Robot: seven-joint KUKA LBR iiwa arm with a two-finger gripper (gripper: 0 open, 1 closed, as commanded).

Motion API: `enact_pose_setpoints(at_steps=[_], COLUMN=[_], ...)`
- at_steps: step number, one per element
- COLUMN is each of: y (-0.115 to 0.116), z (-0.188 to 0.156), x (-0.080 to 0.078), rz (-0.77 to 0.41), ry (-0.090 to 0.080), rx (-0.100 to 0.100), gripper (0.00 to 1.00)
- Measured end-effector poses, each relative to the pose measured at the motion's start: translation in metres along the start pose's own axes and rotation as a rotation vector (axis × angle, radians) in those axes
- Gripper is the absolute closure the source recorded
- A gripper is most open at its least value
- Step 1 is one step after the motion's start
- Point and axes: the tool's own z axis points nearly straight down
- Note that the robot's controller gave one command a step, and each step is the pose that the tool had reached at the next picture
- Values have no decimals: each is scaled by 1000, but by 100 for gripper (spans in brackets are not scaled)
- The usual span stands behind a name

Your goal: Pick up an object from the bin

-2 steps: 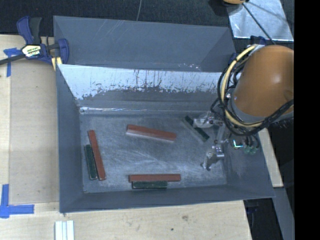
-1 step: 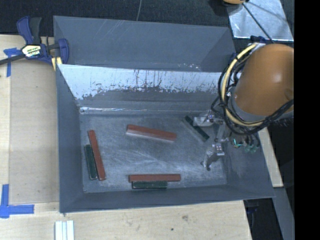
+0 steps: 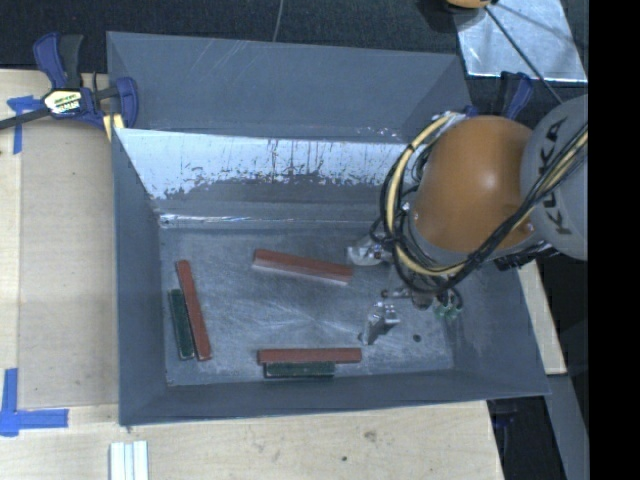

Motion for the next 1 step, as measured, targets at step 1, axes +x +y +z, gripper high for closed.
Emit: enact_pose_setpoints(at_steps=[1], y=[16], z=[55], x=[-18], rz=[30], ry=[7], rx=[-2], gripper=[0])
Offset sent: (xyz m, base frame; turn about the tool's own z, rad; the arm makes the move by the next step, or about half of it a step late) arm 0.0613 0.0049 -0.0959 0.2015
